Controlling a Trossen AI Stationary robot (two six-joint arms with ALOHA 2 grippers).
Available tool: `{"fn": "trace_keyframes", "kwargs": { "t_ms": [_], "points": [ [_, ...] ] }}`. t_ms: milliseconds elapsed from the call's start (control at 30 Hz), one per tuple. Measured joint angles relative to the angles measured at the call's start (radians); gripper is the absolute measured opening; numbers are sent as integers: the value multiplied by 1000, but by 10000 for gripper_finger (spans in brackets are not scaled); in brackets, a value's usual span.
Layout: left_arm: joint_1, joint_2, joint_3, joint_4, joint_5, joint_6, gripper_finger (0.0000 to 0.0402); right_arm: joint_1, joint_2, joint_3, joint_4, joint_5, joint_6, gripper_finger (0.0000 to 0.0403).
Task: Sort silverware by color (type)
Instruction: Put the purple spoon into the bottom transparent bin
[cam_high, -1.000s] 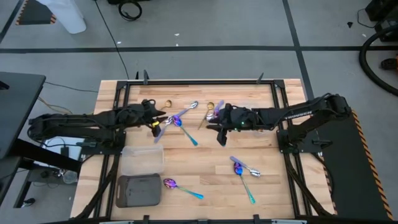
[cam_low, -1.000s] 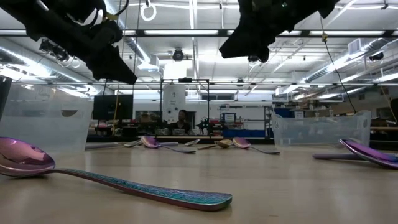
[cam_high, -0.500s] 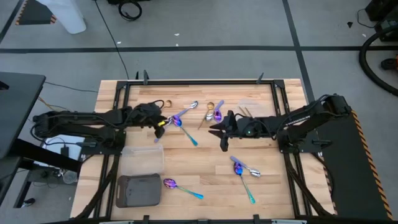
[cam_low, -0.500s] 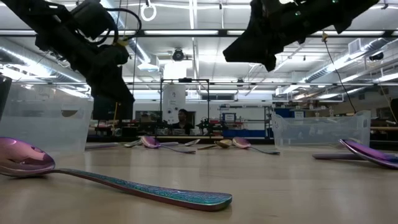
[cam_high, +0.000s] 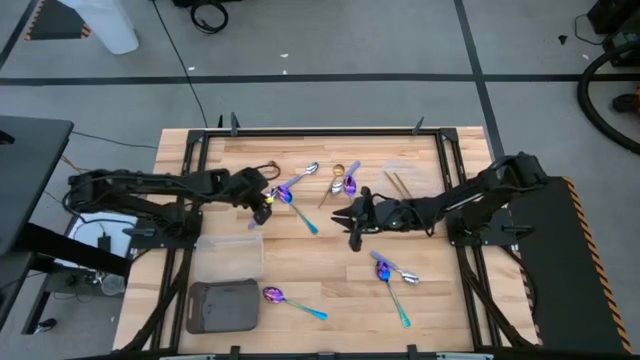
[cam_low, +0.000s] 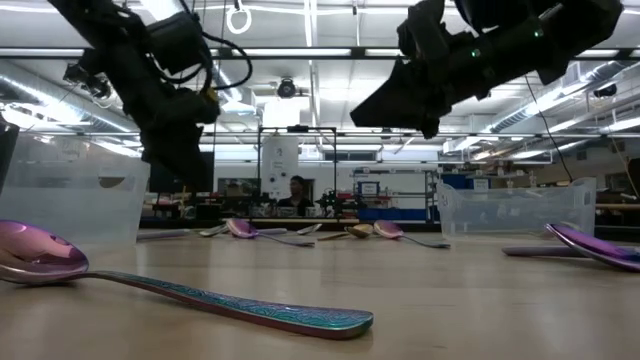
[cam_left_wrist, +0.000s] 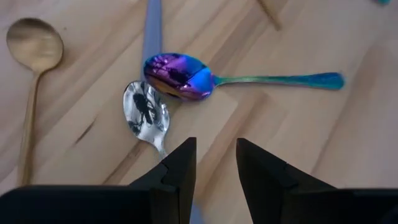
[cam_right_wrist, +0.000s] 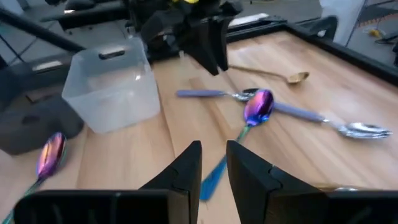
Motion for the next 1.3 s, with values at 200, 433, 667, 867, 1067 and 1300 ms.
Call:
{"fn": "trace_keyframes", "kwargs": {
  "t_ms": [200,433,667,867,1067,1300],
  "points": [
    [-24,75,21,-75,-51,-3,122,0,54,2,39,-30,4,85],
    [-25,138,21,-113,-66,-25,174,0,62,2,58,-54,4,84],
    [-37,202,21,-116,-82,-29,213,0,63,2,61,-67,4,84],
    [-61,268,26,-114,-88,-29,186,0,63,2,61,-67,4,84],
    [-74,282,25,-112,-109,-29,145,0,63,2,61,-67,4,84],
    [-70,283,23,-86,-121,-36,80,0,63,2,60,-69,4,84]
  ]
}}
